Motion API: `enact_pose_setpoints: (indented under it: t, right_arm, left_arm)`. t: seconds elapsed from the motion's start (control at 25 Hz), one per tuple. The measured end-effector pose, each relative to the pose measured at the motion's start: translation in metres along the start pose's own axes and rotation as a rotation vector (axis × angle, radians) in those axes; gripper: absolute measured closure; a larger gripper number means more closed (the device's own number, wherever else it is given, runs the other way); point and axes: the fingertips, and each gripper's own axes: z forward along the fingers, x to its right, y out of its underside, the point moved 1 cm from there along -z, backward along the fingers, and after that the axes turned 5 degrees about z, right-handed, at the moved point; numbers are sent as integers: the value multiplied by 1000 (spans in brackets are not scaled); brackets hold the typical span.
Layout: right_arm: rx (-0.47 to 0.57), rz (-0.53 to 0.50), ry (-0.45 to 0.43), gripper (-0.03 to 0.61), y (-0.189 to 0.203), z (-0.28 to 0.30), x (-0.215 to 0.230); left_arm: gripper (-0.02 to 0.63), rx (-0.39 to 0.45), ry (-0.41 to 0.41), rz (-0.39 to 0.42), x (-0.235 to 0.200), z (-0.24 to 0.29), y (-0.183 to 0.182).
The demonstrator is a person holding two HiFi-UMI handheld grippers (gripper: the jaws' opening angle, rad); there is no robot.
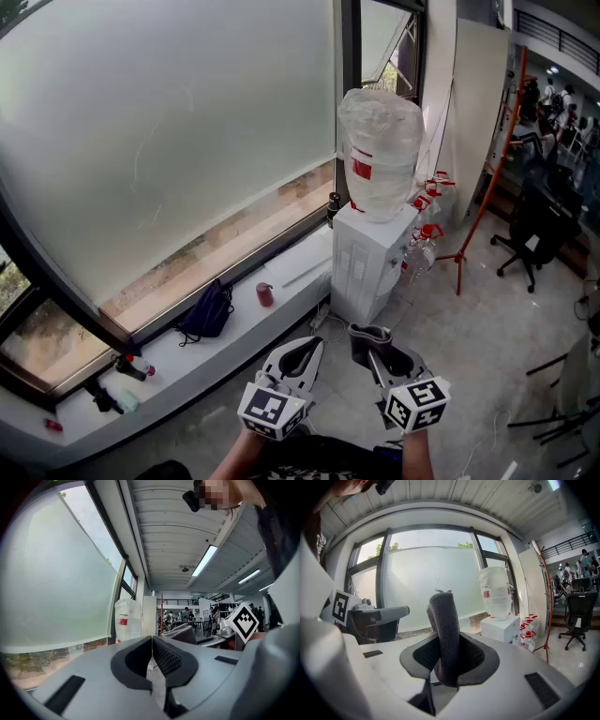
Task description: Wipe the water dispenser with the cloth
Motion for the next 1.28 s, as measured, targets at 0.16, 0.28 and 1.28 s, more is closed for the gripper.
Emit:
enact_pose_setpoints:
  t: [0.16,0.28,1.28]
  right_arm:
    - [-4,5,1,468,1,-2,0]
    - [-10,5,-5,468,3,-2,-1]
    - [-28,94,-46,465,23,10,-5]
  left_arm:
    - [595,1,-11,-6,0,-3,-2]
    - [595,-6,-17,-8,0,-4,-1]
    - [595,-68,-21,-6,0,-11,14]
